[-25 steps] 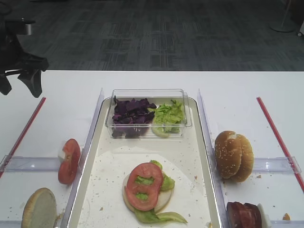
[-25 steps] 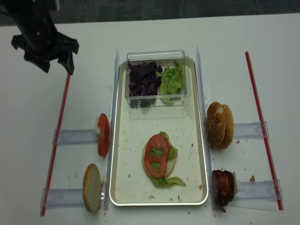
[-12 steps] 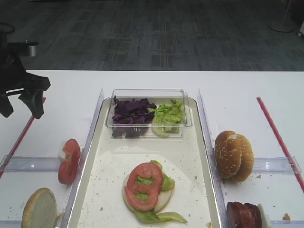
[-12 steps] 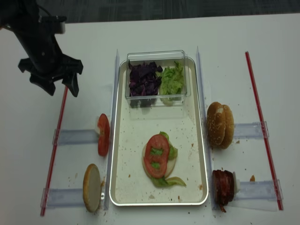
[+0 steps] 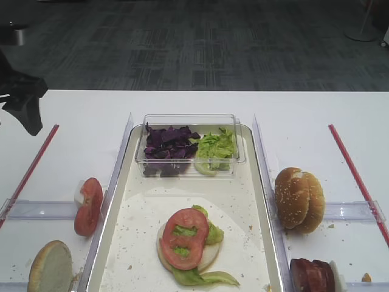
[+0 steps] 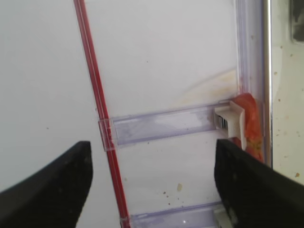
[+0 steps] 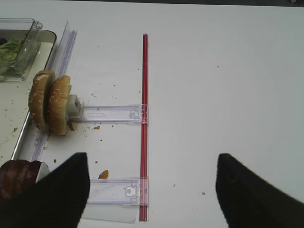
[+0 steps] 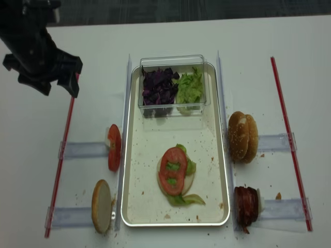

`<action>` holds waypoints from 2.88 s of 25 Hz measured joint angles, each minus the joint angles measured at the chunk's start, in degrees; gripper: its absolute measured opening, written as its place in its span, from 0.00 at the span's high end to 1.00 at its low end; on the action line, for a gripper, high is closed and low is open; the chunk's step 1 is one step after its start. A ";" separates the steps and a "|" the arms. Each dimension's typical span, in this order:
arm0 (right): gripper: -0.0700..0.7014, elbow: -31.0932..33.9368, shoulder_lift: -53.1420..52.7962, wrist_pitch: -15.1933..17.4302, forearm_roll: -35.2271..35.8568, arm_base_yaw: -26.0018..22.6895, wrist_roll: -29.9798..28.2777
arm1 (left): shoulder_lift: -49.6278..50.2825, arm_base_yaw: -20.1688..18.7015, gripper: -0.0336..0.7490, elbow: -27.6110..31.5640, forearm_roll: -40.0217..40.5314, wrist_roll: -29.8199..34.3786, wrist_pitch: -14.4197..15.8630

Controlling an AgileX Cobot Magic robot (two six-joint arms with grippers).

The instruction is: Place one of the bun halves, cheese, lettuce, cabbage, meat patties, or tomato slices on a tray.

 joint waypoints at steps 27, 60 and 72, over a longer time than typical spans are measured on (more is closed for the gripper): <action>0.17 0.00 0.00 0.00 0.00 0.00 0.00 | -55.71 0.00 0.33 39.02 0.00 -0.24 -0.59; 0.17 0.00 0.00 0.00 0.00 0.00 0.00 | -94.55 0.11 0.33 51.35 1.14 -6.04 -1.96; 0.17 0.00 0.00 0.00 0.00 0.00 0.10 | -97.34 0.11 0.33 51.38 1.22 -6.26 -1.96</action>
